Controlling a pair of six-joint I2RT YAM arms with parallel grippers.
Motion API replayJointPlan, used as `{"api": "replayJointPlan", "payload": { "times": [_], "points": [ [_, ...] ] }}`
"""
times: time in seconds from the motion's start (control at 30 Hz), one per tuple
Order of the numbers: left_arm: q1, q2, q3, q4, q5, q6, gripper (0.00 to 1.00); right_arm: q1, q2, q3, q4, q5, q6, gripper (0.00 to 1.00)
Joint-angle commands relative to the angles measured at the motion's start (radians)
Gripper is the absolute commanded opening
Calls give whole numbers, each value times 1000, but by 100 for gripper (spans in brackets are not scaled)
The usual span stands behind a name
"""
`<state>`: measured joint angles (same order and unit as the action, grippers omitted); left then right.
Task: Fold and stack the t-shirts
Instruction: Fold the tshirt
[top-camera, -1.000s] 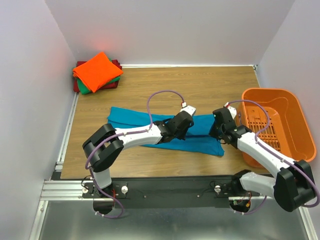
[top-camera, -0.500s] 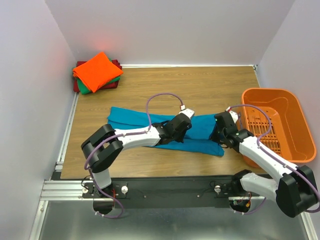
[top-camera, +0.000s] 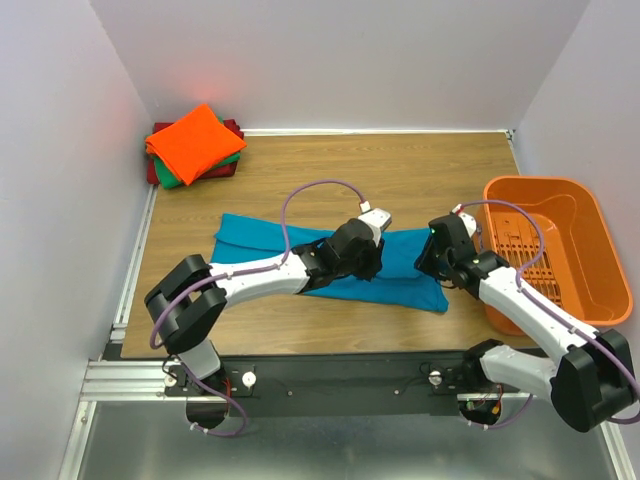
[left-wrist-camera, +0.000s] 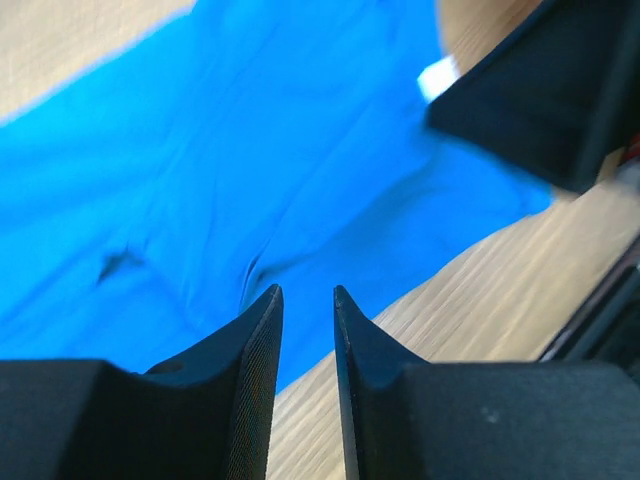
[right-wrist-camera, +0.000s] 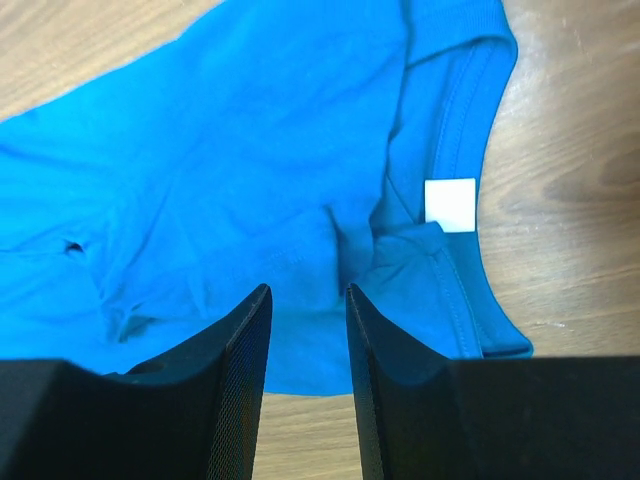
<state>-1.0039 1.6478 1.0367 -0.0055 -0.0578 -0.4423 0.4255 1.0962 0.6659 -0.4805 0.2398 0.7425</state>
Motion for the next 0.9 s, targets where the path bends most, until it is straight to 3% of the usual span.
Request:
{"api": "replayJointPlan", "payload": {
  "times": [0.0, 0.23, 0.4, 0.87],
  "points": [
    [43, 39, 74, 53, 53, 7, 35, 1, -7, 46, -10, 59, -8, 43],
    [54, 185, 79, 171, 258, 7, 32, 1, -13, 46, -10, 81, -3, 43],
    [54, 227, 62, 225, 321, -10, 33, 1, -7, 37, -10, 73, 3, 42],
    [53, 299, 36, 249, 326, -24, 33, 1, 57, -15, 63, 41, 20, 41]
  ]
}}
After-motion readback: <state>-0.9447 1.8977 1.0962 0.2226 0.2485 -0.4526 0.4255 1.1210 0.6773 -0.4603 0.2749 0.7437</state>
